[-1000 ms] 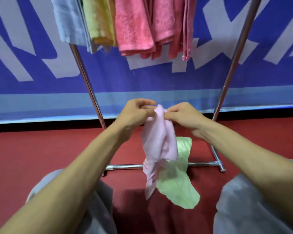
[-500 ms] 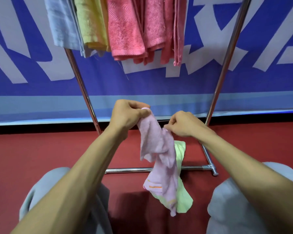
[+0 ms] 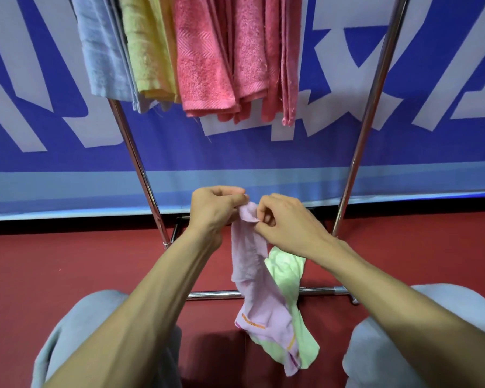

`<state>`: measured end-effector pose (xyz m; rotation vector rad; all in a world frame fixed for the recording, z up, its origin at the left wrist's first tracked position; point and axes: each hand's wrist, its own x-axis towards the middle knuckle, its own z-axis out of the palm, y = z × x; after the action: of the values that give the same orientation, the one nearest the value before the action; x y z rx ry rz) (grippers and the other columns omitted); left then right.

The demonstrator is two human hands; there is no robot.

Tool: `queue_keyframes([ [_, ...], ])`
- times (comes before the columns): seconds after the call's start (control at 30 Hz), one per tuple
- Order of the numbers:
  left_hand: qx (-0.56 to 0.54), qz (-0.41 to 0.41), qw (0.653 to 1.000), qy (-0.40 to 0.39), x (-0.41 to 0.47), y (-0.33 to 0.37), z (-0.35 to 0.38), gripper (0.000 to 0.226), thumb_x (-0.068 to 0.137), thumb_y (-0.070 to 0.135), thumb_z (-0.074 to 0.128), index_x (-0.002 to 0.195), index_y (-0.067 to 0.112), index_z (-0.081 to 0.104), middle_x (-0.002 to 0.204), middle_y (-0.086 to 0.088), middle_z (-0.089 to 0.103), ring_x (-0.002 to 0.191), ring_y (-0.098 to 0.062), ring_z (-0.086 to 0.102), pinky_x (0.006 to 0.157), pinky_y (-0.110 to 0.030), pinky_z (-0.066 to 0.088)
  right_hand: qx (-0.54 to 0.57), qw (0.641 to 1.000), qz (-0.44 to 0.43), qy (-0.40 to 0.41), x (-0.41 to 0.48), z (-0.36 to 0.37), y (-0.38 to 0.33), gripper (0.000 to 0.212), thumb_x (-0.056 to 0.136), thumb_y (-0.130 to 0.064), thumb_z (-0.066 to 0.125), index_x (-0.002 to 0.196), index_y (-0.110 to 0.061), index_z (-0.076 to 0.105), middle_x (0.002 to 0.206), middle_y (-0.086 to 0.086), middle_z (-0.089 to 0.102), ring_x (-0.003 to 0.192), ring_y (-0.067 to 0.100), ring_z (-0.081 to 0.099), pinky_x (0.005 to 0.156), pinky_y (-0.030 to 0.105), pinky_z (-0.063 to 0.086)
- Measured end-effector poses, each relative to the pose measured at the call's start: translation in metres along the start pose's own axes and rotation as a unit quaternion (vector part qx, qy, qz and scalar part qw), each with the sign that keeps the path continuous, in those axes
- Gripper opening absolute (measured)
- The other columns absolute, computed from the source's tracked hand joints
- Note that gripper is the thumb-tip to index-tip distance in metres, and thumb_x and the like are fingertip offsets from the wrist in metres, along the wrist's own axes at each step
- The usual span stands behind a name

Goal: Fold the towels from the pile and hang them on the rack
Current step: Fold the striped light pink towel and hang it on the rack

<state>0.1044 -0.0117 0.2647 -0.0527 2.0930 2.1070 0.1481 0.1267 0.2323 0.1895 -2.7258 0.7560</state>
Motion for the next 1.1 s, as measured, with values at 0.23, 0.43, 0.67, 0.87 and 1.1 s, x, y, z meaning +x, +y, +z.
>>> queue_keyframes([
  [0.23, 0.083, 0.036, 0.996, 0.009, 0.005, -0.003, -0.012, 0.011, 0.075, 0.004, 0.075, 0.077, 0.011, 0.067, 0.067, -0.01, 0.067, 0.056, -0.02, 0.062, 0.068, -0.032, 0.056, 0.166, 0.986, 0.007, -0.013, 0.006, -0.024, 0.007, 0.013, 0.083, -0.024, 0.071, 0.072, -0.027, 0.065, 0.065, -0.013, 0.065, 0.063, 0.001, 0.058, 0.066, 0.021, 0.045],
  [0.43, 0.13, 0.05, 0.972, -0.188, -0.007, -0.006, -0.004, 0.02, 0.092, 0.0, 0.048, 0.085, 0.007, 0.066, 0.079, -0.005, 0.069, 0.067, -0.007, 0.065, 0.062, -0.012, 0.047, 0.352, 0.934, 0.066, -0.014, 0.006, -0.037, 0.007, 0.009, 0.088, -0.013, 0.066, 0.08, -0.009, 0.066, 0.064, 0.003, 0.061, 0.057, 0.008, 0.052, 0.055, 0.022, 0.044],
  [0.67, 0.154, 0.064, 0.948, -0.272, -0.009, -0.016, 0.005, 0.02, 0.091, 0.015, 0.06, 0.11, 0.021, 0.061, 0.104, -0.013, 0.071, 0.099, -0.018, 0.065, 0.097, -0.032, 0.044, 0.403, 0.91, 0.095, 0.017, 0.009, -0.052, 0.014, 0.008, 0.085, -0.014, 0.068, 0.077, -0.013, 0.069, 0.073, 0.002, 0.066, 0.069, 0.013, 0.059, 0.064, 0.024, 0.048],
  [0.87, 0.128, 0.097, 0.96, -0.231, -0.008, -0.02, 0.017, 0.013, 0.092, 0.026, 0.061, 0.09, 0.013, 0.061, 0.083, -0.004, 0.064, 0.079, -0.013, 0.063, 0.084, -0.033, 0.053, 0.406, 0.903, 0.122, 0.068, 0.01, -0.057, 0.018, 0.007, 0.085, -0.011, 0.068, 0.079, -0.009, 0.071, 0.076, 0.0, 0.066, 0.071, 0.009, 0.058, 0.065, 0.021, 0.045],
  [1.1, 0.069, 0.047, 0.958, -0.275, -0.007, -0.012, 0.018, 0.017, 0.098, 0.007, 0.044, 0.085, 0.007, 0.055, 0.083, -0.008, 0.057, 0.079, -0.018, 0.054, 0.069, -0.022, 0.048, 0.376, 0.914, 0.125, 0.088, 0.008, -0.061, 0.027, 0.011, 0.085, -0.014, 0.068, 0.076, -0.008, 0.071, 0.067, -0.006, 0.063, 0.06, -0.003, 0.053, 0.055, 0.01, 0.04],
])
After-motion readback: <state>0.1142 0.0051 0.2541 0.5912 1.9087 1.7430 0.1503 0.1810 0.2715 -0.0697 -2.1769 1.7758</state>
